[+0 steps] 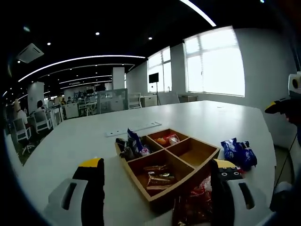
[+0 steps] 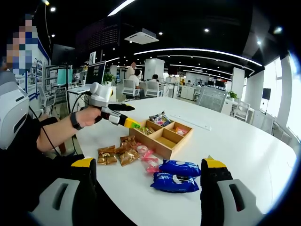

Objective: Pick up the scattered marshmallows, QQ candies, Oreo cookies, and mixed nuts on the table and sort them into separate containers

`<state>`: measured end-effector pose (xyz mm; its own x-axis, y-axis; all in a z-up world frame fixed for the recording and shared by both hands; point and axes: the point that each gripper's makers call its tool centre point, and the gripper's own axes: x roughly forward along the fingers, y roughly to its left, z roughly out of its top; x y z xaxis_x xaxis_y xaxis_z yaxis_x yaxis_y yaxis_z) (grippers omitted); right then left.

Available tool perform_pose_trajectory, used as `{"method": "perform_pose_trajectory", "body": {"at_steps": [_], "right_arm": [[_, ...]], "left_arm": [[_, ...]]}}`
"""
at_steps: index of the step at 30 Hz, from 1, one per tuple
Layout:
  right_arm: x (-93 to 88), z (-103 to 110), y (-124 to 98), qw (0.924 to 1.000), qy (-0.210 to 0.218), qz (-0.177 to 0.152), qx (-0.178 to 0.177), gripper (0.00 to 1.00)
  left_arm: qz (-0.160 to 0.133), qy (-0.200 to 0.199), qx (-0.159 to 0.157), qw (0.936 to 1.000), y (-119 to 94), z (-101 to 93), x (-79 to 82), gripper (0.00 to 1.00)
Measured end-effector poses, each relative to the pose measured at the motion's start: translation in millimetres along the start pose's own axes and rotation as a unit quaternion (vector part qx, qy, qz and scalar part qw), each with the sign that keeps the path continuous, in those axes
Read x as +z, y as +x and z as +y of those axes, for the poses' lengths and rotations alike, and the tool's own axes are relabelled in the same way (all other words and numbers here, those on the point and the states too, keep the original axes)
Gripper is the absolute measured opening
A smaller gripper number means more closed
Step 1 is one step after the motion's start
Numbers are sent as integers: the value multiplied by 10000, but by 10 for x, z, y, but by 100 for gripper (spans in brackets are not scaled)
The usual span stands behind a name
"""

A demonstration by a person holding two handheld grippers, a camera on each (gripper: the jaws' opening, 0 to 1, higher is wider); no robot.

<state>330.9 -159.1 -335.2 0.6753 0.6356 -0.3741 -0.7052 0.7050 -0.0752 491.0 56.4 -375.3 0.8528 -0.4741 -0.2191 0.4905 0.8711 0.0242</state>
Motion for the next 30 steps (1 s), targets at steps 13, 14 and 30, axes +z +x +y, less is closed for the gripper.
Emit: {"method": "perform_pose_trajectory", "body": {"at_steps": [13,14,30], "right_arm": [[-28,3,9,10000,-15,43,-14,87],[-30,1,11,10000,-14,46,-14,87],[-33,21,38,10000,-24,51,12,87]], "left_arm": [[108,91,-134,9998,-227,-55,-94,97],[117,88,-142,9998,-253,-55,-106,97],[132,136,-135,9997,-521,-39,-143,97]]}}
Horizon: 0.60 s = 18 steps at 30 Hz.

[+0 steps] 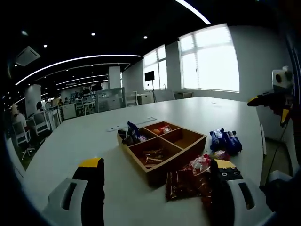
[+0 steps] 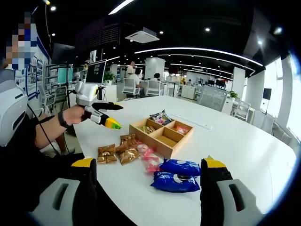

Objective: Pick up the scattered marshmallows, QQ candies, Oreo cookies, and mixed nuts on the table and sort them into separate containers

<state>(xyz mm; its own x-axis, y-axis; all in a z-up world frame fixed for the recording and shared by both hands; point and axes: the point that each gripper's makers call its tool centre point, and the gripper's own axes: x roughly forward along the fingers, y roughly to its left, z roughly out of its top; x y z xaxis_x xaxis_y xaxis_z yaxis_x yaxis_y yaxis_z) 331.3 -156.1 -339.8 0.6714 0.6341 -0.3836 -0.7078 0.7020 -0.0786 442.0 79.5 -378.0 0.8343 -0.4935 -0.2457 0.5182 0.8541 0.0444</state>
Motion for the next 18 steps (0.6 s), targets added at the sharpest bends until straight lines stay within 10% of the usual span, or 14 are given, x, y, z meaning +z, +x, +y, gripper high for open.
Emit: {"method": "perform_pose_trajectory", "body": {"at_steps": [18], "right_arm": [[-48,16,40,9999,51,35,82,86]], "left_arm": [[87,95,-168,9998,-348,-170,-105,97]]}}
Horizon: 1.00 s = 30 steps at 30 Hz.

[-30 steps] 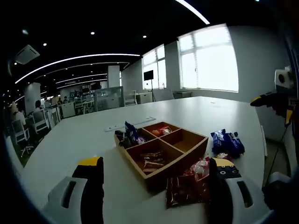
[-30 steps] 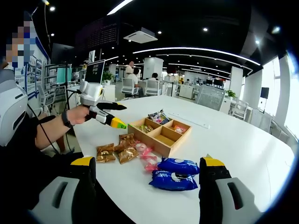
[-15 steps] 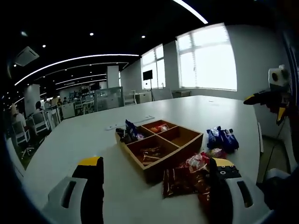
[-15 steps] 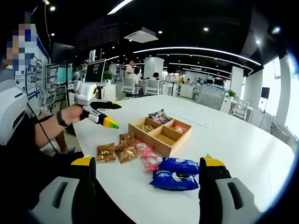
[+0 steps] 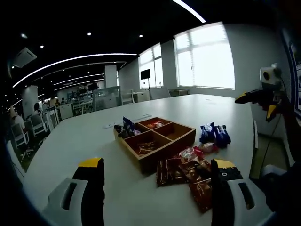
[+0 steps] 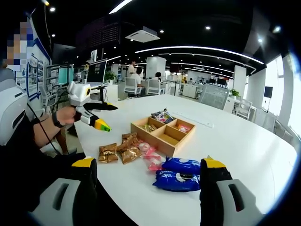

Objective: Pick up the scattered marshmallows, QQ candies, Oreo cookies, and mixed nuts on the table and sort them into separate containers

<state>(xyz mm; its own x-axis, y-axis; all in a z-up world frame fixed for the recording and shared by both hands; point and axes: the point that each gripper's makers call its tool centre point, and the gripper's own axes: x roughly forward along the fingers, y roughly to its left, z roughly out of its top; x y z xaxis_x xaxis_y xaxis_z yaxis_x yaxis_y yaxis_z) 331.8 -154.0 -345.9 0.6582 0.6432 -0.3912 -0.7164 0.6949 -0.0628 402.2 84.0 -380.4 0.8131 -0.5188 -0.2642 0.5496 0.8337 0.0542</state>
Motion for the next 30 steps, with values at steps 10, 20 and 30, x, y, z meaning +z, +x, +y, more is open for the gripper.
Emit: {"method": "perform_pose_trajectory", "body": {"at_steps": [10,20,30], "right_arm": [[-9,-2,-9,10000,65,-7,25,84],[2,25,-4,9999,73,0,74,83],[4,35,-6,10000,71,13,65,83]], "left_arm": [[158,-72,-26,9998,-169,46,-179,97],[218,101,-45,9997,-364,9,-113,97],[228,81,-40,9997,-515,29,-110,97]]}}
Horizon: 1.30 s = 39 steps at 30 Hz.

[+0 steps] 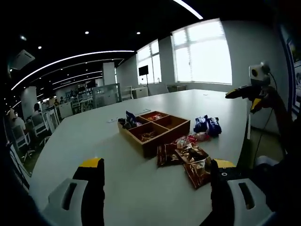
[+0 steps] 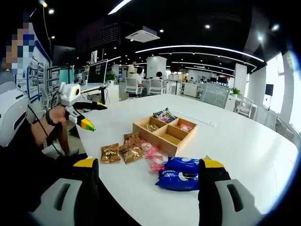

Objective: Pick up the scattered marshmallows, QQ candies, Oreo cookies, and mixed nuts on the table and sort them into separate containers

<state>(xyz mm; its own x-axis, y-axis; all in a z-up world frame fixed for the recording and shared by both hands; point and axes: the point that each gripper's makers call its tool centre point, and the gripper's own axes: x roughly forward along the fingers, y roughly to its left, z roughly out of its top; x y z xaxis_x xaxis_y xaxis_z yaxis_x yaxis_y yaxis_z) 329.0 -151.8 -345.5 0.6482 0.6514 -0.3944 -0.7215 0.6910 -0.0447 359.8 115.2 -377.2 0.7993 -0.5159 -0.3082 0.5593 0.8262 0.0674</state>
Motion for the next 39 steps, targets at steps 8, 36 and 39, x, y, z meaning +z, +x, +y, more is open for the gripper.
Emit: {"method": "perform_pose_trajectory", "body": {"at_steps": [8,36,39], "right_arm": [[-12,12,7,10000,-7,17,11,82],[-15,28,-16,10000,-63,28,16,82],[-19,29,-11,10000,-72,41,14,82]], "left_arm": [[179,-56,42,9998,-132,72,-155,97],[386,97,143,9991,-431,172,-157,96],[368,88,128,9992,-432,168,-157,96]]}}
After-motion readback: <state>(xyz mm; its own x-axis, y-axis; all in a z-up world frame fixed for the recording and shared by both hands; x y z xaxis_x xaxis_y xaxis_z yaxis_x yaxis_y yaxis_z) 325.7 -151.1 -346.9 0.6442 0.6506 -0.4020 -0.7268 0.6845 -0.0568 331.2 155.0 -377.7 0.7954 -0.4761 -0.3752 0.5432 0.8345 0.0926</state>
